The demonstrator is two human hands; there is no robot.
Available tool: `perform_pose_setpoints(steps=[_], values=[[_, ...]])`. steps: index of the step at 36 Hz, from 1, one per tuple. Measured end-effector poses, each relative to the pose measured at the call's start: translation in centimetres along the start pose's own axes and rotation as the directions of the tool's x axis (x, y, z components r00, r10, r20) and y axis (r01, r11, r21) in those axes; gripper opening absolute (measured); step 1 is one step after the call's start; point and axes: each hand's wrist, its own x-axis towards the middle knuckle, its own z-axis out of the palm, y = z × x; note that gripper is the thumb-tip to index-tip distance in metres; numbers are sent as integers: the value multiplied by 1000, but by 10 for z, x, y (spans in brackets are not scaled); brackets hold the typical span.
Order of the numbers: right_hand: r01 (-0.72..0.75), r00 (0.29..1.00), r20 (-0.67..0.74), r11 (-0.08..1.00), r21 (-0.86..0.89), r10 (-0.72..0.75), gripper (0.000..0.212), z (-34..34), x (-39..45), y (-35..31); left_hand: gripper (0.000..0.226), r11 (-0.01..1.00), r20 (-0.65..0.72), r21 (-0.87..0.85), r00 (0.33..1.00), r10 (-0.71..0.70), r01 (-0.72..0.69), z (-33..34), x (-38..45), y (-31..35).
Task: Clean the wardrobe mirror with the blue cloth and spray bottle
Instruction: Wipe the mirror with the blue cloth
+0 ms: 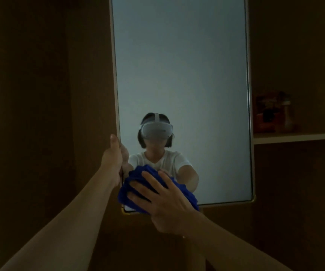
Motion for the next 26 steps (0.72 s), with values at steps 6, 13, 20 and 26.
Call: perform_pose_setpoints(steps=[6,13,20,26], values=[[-282,948,-167,958,-43,272,68,-41,46,55,67,988,-97,106,988,124,-113,2,11,-6],[-546,827,-200,836,-61,525,81,-84,78,117,57,989,-174,66,974,143,-134,6,8,-7],[-470,863,-224,882,-25,453,70,-64,56,86,50,973,-162,88,961,224,-212,7,-2,-5],[-336,932,-178,937,-94,317,76,-49,23,62,50,976,-134,92,969,207,-195,7,-11,1]])
